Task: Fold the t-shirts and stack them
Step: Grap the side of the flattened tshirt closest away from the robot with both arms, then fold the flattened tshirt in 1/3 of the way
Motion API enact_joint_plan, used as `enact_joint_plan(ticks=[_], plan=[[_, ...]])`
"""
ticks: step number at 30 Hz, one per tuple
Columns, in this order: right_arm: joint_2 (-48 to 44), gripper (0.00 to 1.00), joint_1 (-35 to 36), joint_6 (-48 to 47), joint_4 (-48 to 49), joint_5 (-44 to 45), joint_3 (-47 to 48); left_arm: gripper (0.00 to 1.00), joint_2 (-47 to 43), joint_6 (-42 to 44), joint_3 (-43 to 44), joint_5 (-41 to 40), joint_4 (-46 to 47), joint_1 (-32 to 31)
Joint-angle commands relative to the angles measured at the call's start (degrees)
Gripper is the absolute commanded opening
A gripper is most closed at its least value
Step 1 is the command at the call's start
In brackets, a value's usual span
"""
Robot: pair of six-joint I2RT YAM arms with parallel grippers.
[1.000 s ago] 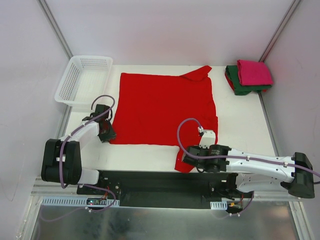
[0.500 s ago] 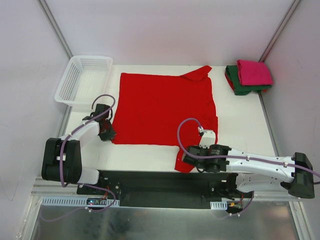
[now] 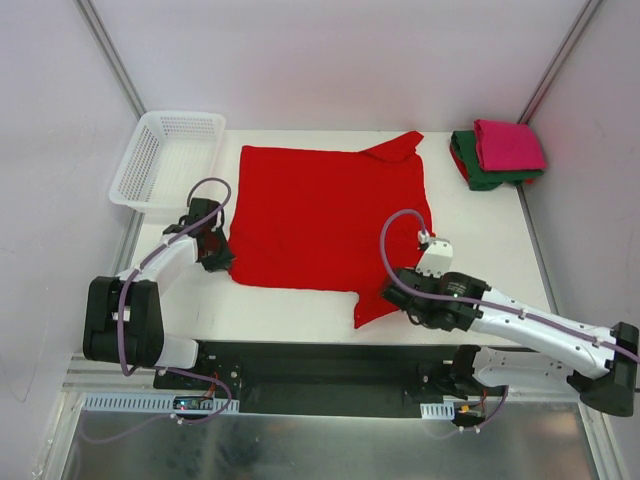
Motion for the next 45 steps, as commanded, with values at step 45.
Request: enact_joint_plan(ticks=[45], plan=[[14.6, 0.01, -41.8, -44.1, 24.4, -6.6, 20.5, 0.0, 13.0, 4.0, 23.4, 6.0, -1.9, 5.1]])
